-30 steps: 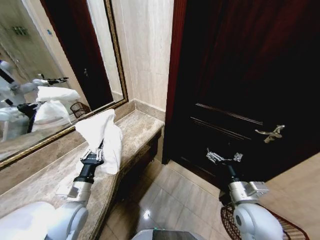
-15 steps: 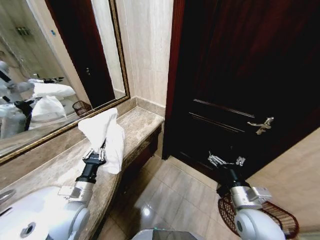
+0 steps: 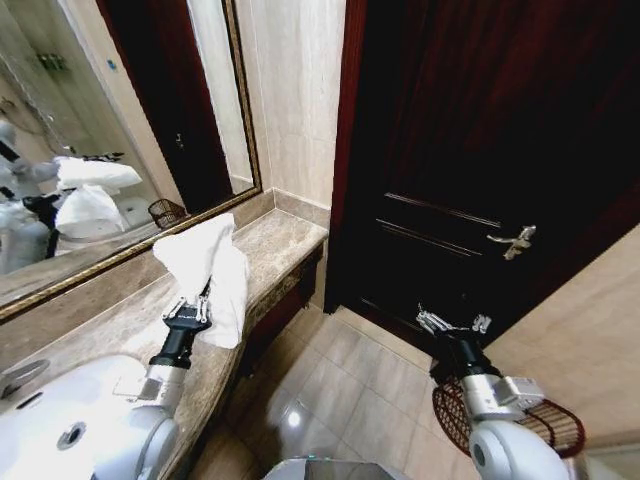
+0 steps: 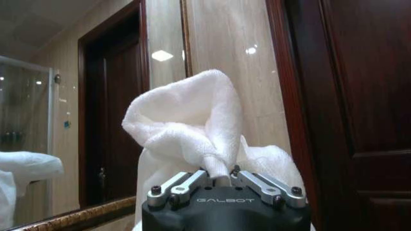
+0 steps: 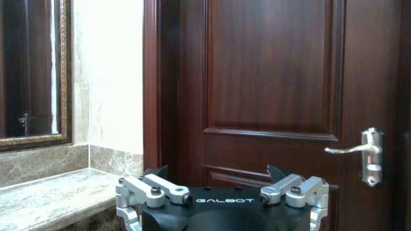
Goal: Discard the used towel into the hamper.
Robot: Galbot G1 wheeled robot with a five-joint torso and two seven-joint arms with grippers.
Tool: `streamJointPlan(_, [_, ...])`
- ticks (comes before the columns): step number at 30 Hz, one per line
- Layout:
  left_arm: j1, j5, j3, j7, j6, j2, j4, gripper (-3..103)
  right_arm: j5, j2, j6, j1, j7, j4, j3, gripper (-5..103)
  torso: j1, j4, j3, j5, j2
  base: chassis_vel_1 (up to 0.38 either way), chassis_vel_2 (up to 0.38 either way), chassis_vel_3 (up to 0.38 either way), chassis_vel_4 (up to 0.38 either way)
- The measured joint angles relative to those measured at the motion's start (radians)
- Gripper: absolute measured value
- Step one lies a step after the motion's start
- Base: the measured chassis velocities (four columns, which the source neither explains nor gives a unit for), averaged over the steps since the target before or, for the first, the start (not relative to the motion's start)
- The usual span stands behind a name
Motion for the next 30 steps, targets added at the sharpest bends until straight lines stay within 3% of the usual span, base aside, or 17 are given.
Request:
streamJointPlan(16, [-0.005,0.07,0.049,-0.004,0.005,-0.025,-0.009,8,0.037,-0.015,0.032,0.033,0.048,-0.02,0.0,100,0.0,0.0001,0.0,-0.0001,0.0,0.055,-0.058,-0.062,0.051])
streamJointPlan(30, [-0.015,0.087,0.079,-0.016,0.021,-0.03,-0.004,8,0.053,-0.023,0.032,0.049,0.066,-0.033,0.001,100,0.0,0.0,0.0,0.0,0.0,-0.07,-0.055,-0.042,-0.07])
